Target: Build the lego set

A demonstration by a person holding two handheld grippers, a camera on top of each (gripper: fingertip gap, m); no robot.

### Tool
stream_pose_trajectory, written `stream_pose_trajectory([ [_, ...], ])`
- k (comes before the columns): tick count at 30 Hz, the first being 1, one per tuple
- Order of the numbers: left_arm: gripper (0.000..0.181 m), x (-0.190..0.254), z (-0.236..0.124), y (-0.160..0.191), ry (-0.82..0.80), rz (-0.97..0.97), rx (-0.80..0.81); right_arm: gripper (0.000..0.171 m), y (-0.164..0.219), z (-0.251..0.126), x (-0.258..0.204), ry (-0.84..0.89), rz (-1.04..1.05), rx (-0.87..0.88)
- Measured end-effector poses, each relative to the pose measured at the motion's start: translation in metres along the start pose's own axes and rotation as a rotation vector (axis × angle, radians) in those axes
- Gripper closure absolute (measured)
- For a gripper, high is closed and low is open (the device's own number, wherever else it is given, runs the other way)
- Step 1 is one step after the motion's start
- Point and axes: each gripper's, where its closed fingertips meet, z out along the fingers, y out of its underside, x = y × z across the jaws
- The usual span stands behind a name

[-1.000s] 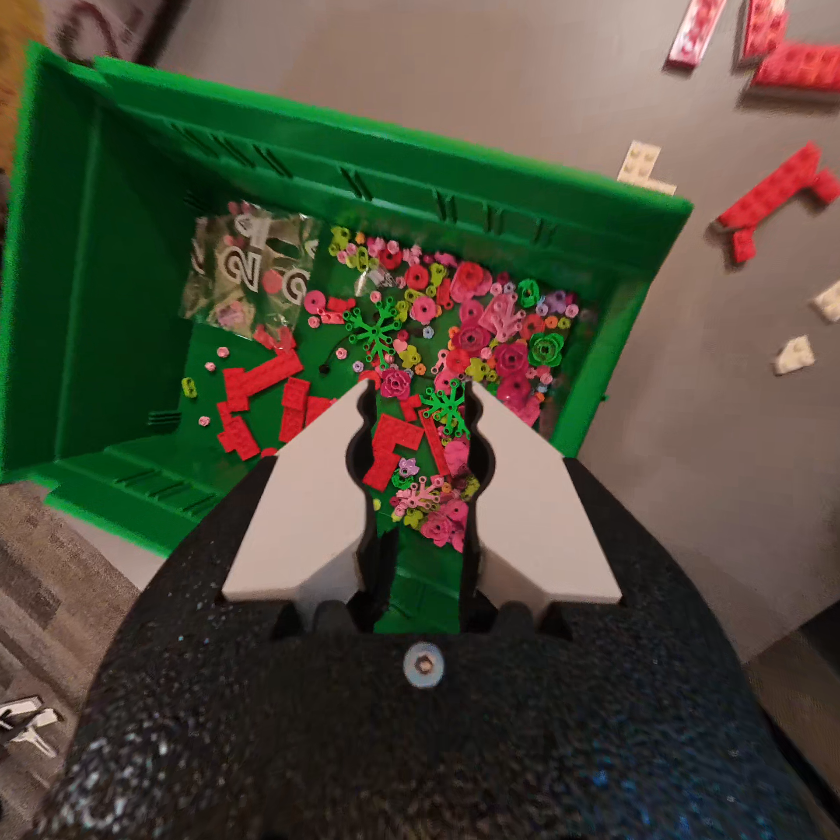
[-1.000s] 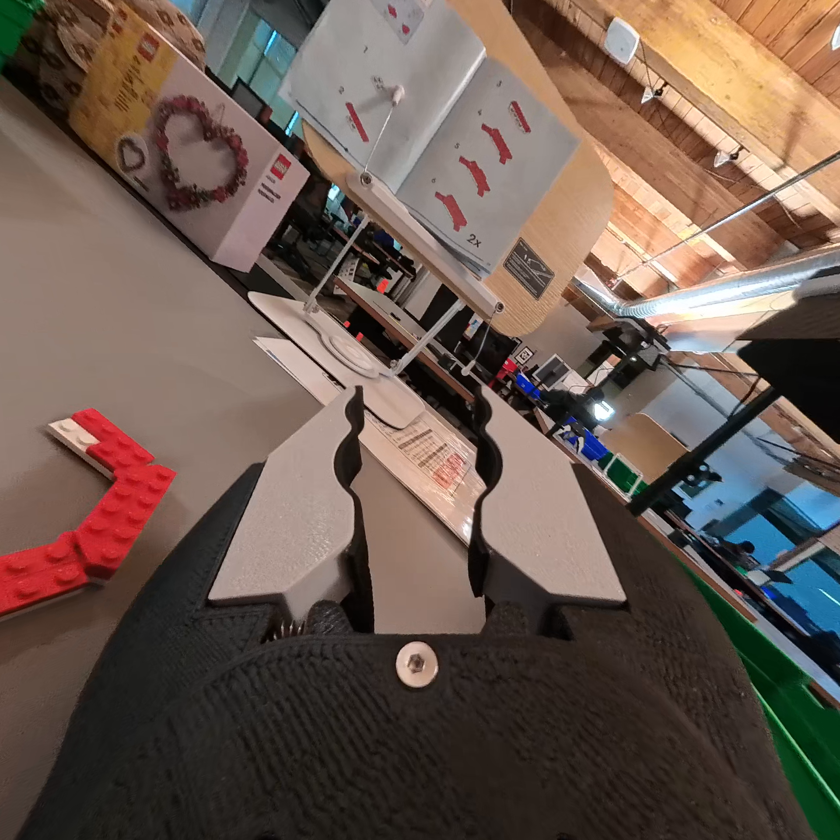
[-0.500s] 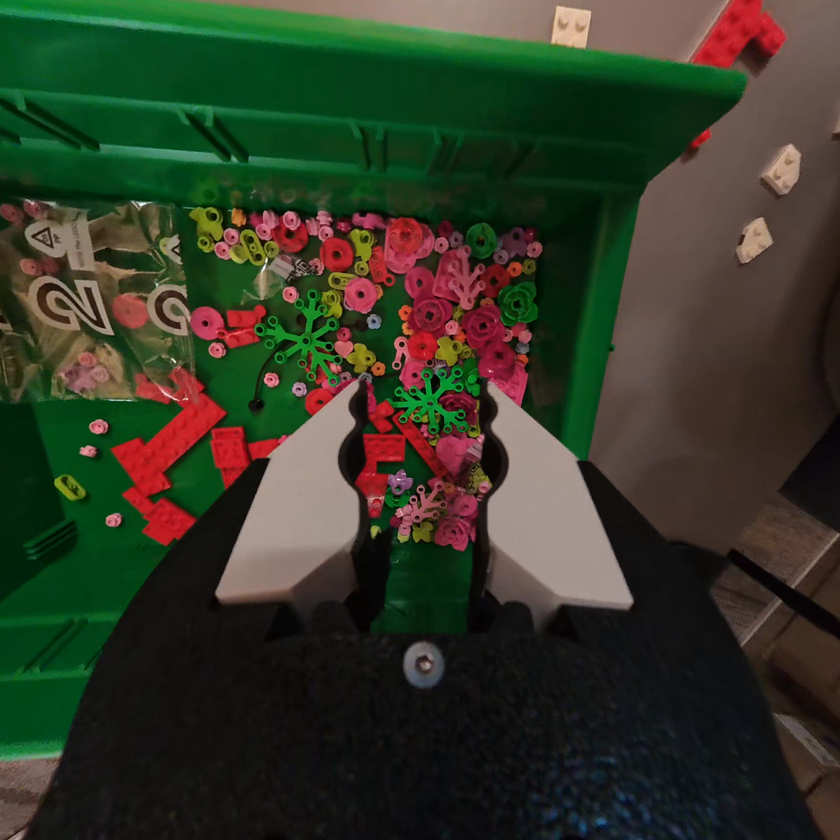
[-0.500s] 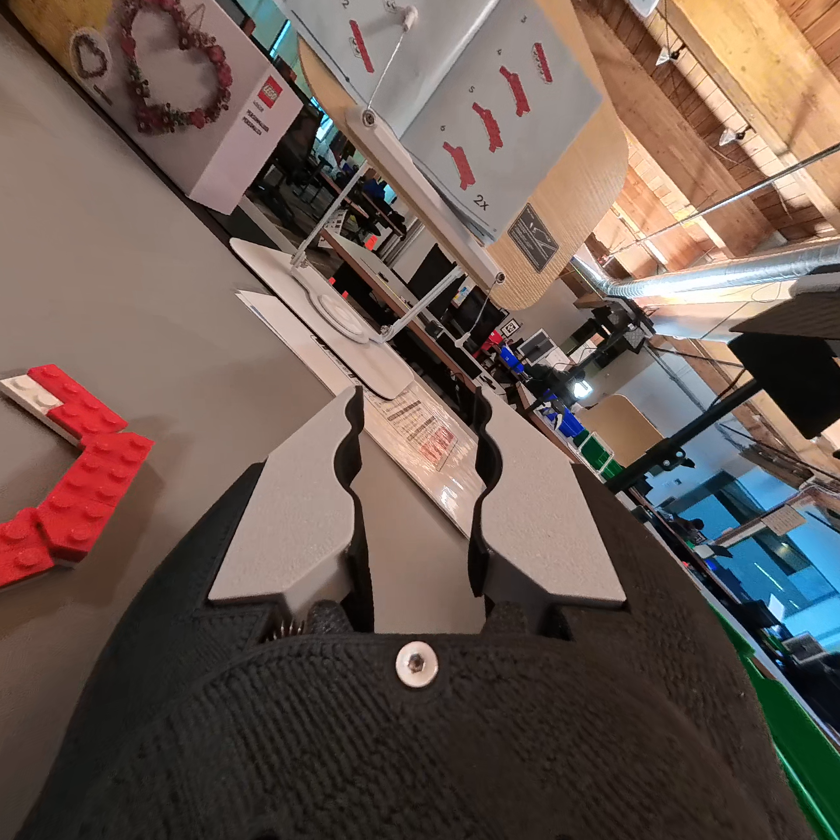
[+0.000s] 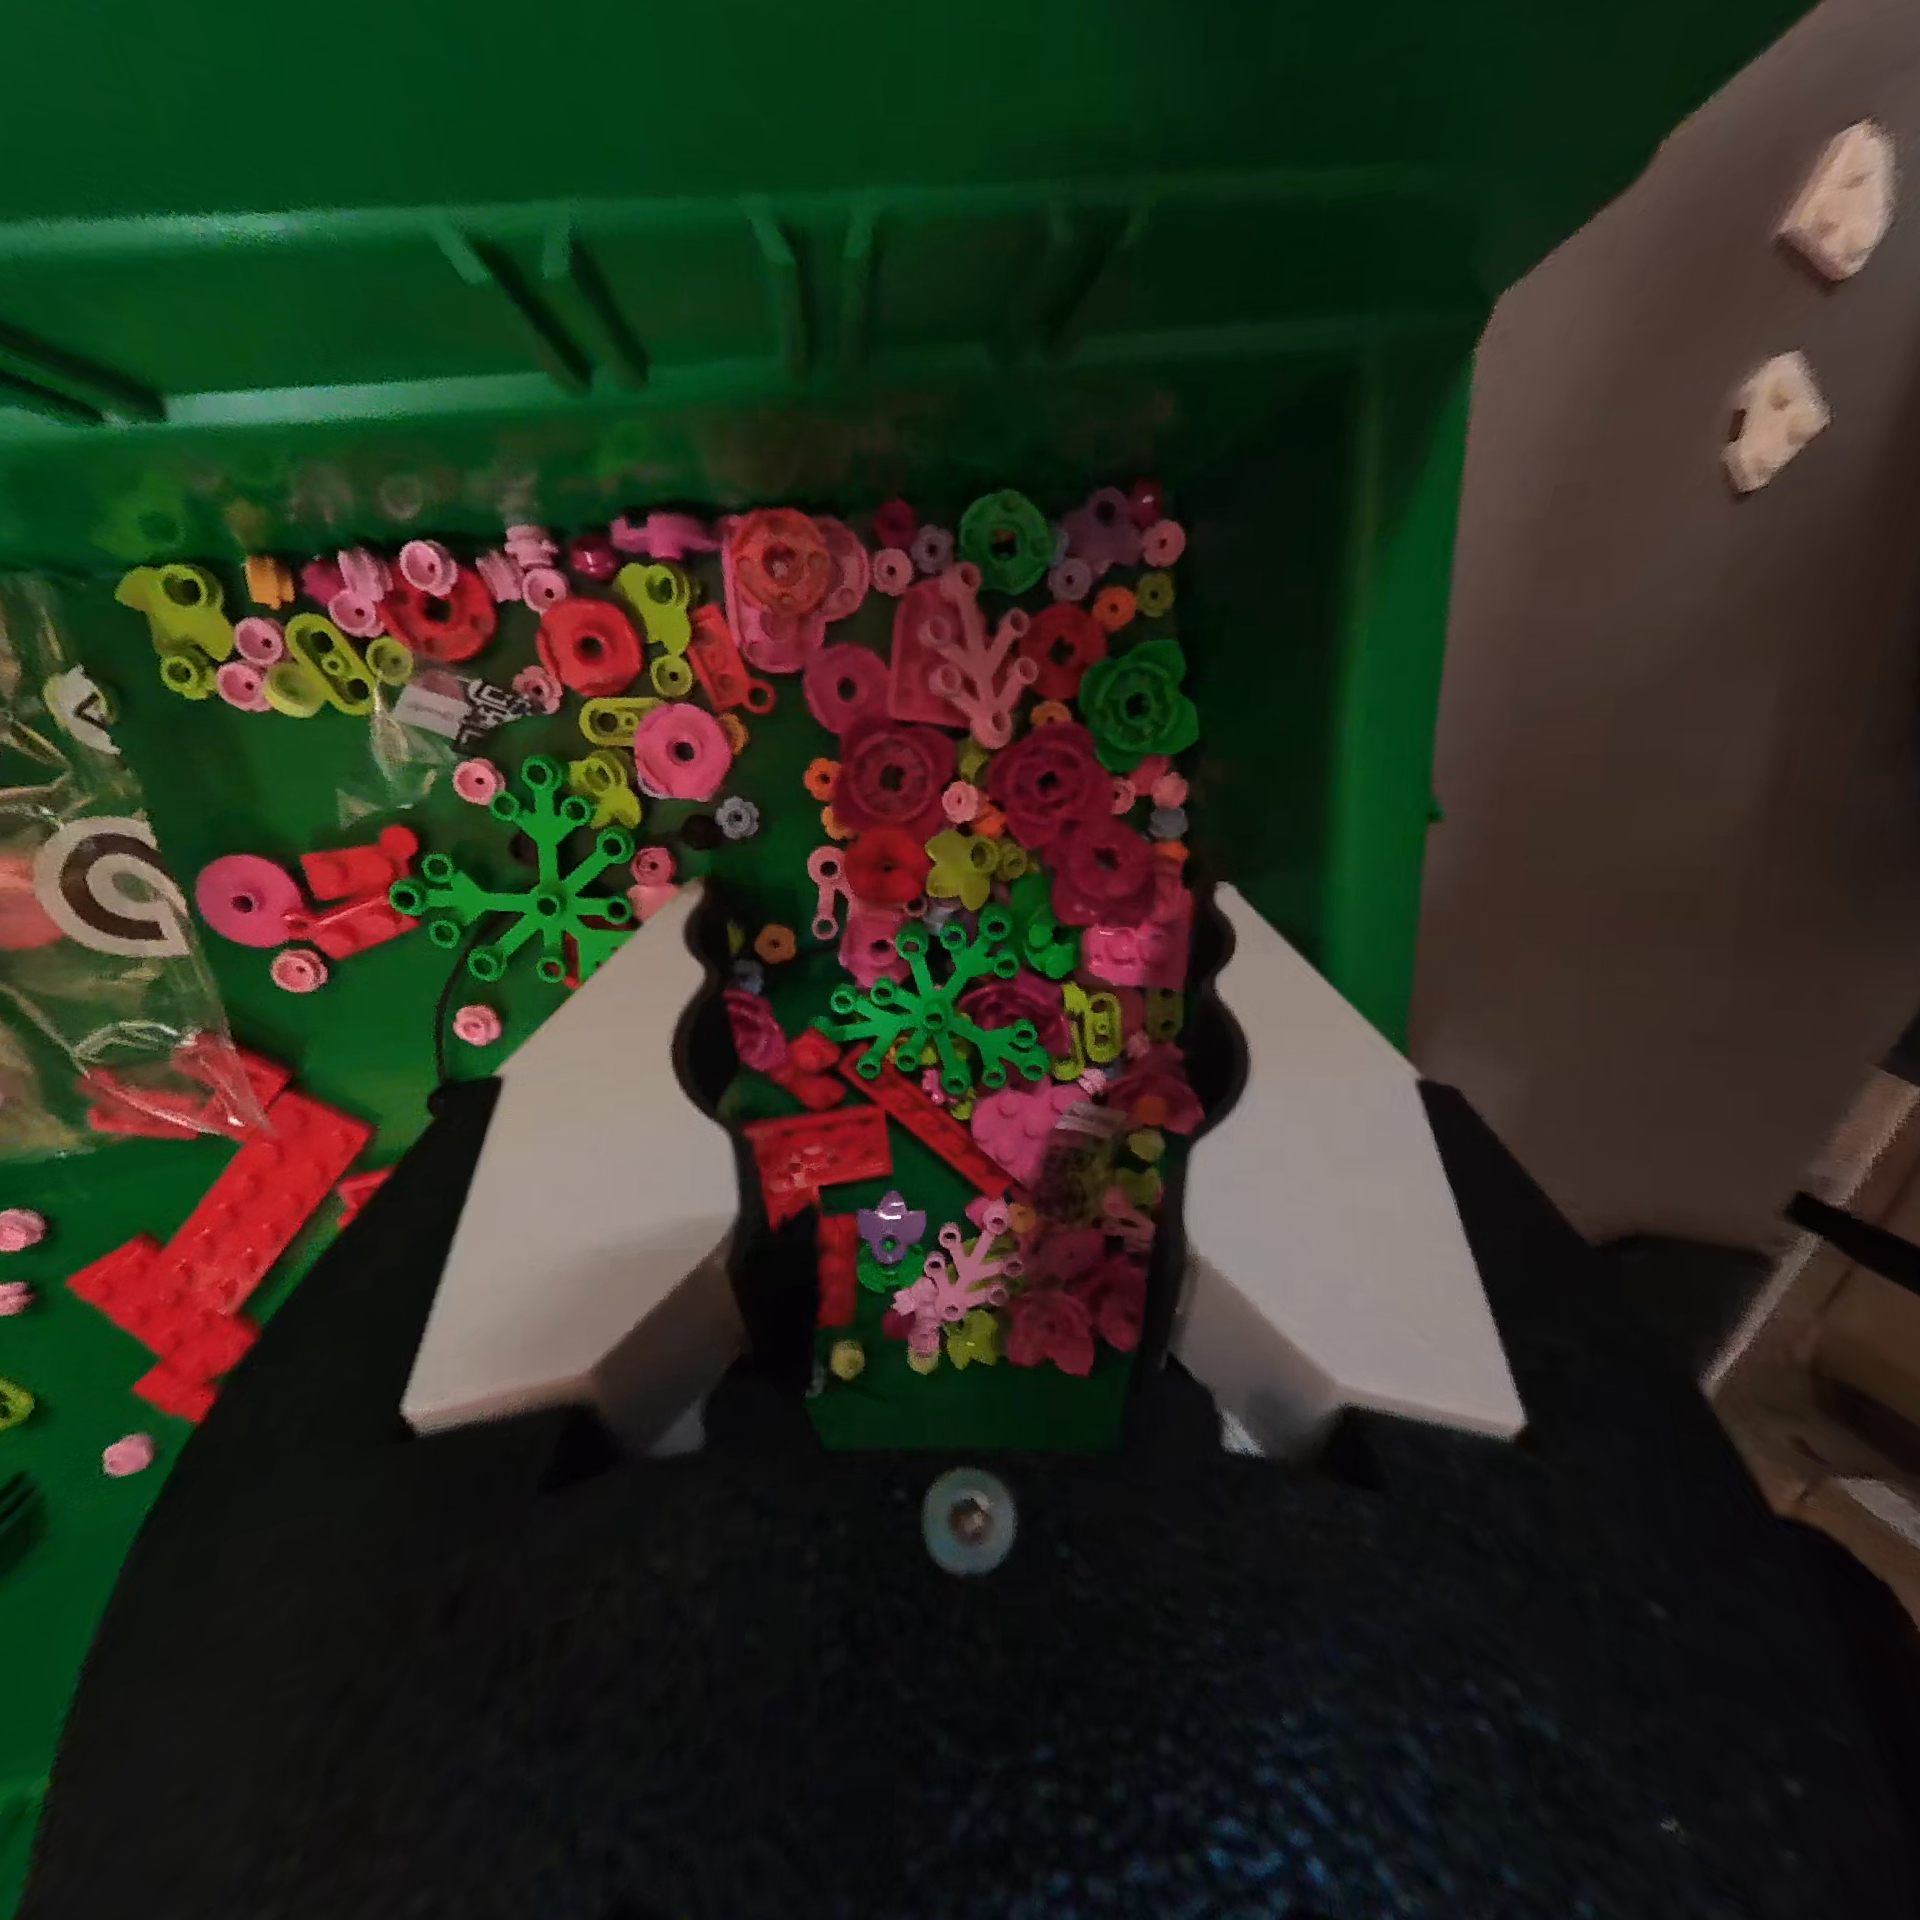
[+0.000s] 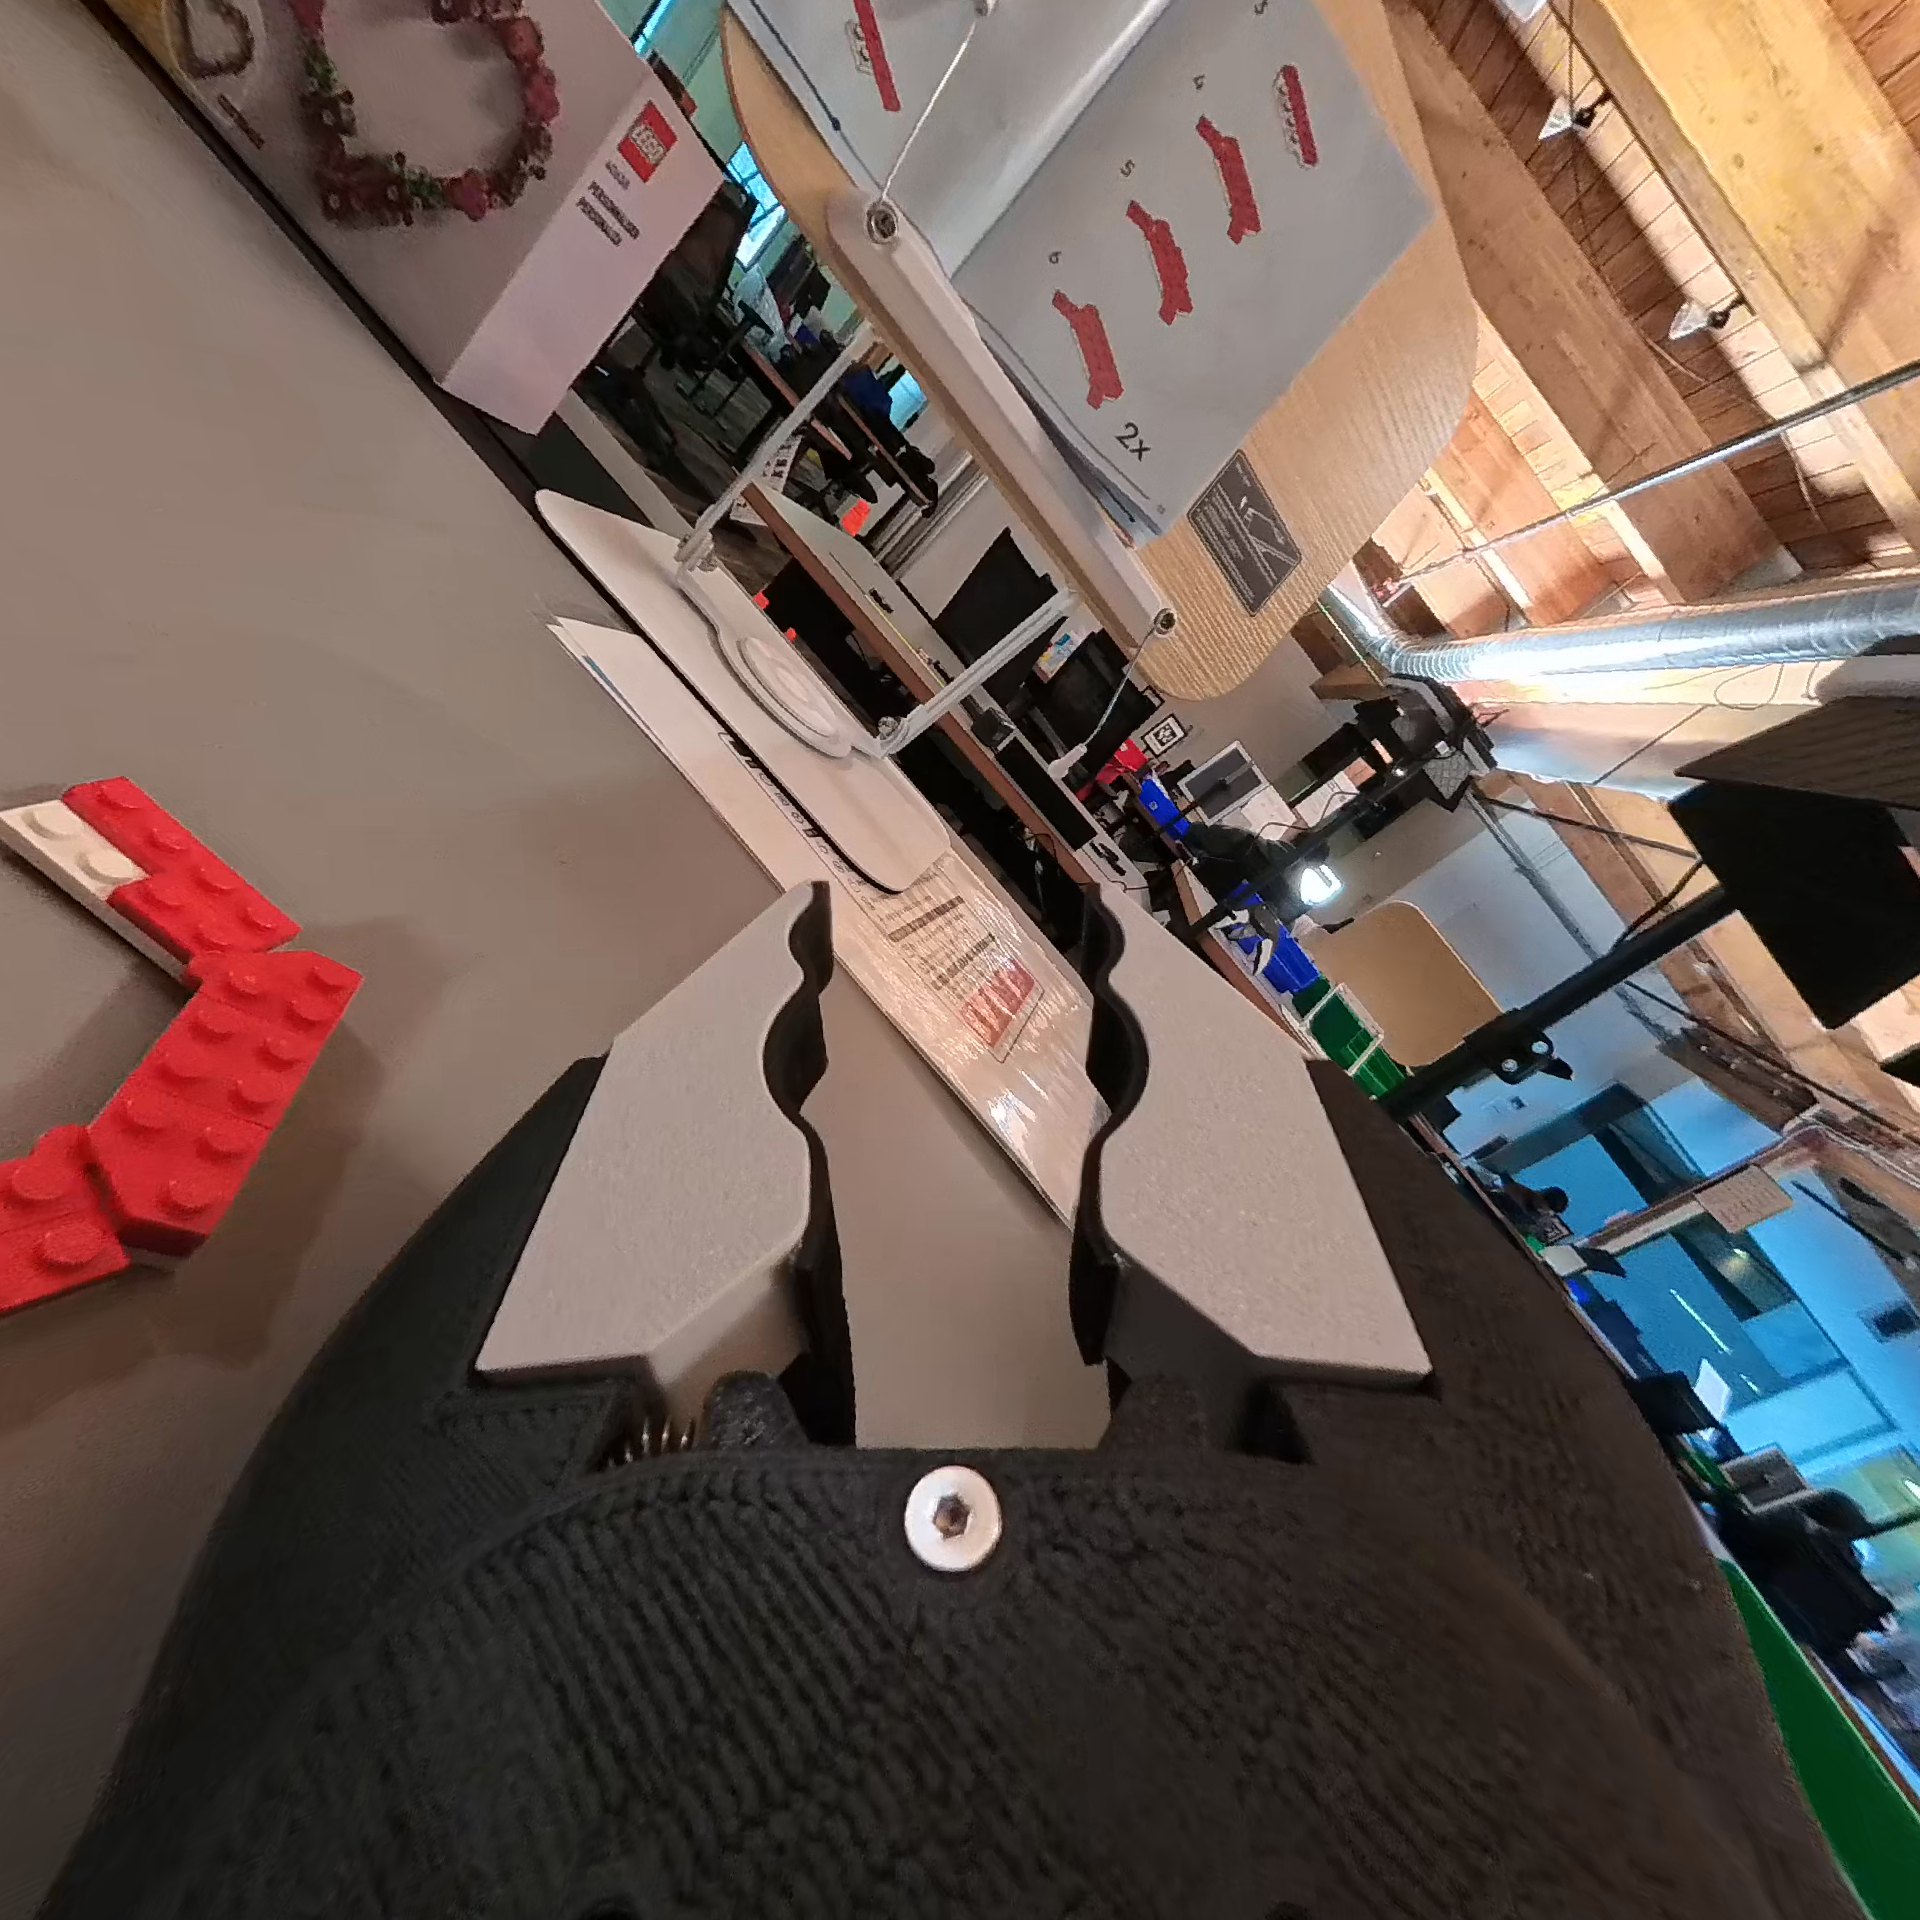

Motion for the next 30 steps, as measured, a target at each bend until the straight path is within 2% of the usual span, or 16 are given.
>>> stream_pose_trajectory([
  [4,0.085,-0.014,0.003,-0.003,-0.106,0.064,-0.009,0.124,0.001,0.001,0.0,0.004,-0.013,-0.011],
  [8,0.084,-0.034,-0.002,-0.002,-0.194,0.046,-0.004,0.124,0.002,0.001,0.0,0.005,-0.015,-0.013],
  [13,0.096,-0.081,-0.022,0.012,-0.375,-0.068,-0.003,0.124,0.002,0.001,0.0,0.004,-0.011,-0.011],
  [17,0.105,-0.113,-0.049,0.021,-0.53,-0.239,0.045,0.124,0.001,0.001,0.001,0.004,-0.005,-0.007],
  [20,0.108,-0.121,-0.066,0.03,-0.549,-0.399,0.063,0.124,0.001,0.0,0.001,0.002,0.001,-0.003],
  [22,0.126,-0.122,-0.075,0.037,-0.561,-0.43,0.028,0.124,0.0,0.0,0.001,0.001,0.006,0.0],
  [24,0.142,-0.124,-0.083,0.05,-0.605,-0.419,-0.075,0.124,0.0,0.0,0.001,0.0,0.011,0.003],
  [27,0.181,-0.134,-0.101,0.07,-0.707,-0.31,-0.267,0.124,0.0,0.0,0.001,0.0,0.018,0.005],
  [28,0.181,-0.137,-0.105,0.074,-0.728,-0.293,-0.305,0.124,0.0,0.0,0.001,-0.001,0.021,0.006],
  [30,0.181,-0.13,-0.098,0.08,-0.634,-0.338,-0.338,0.124,0.0,0.0,0.001,-0.001,0.027,0.008],
])
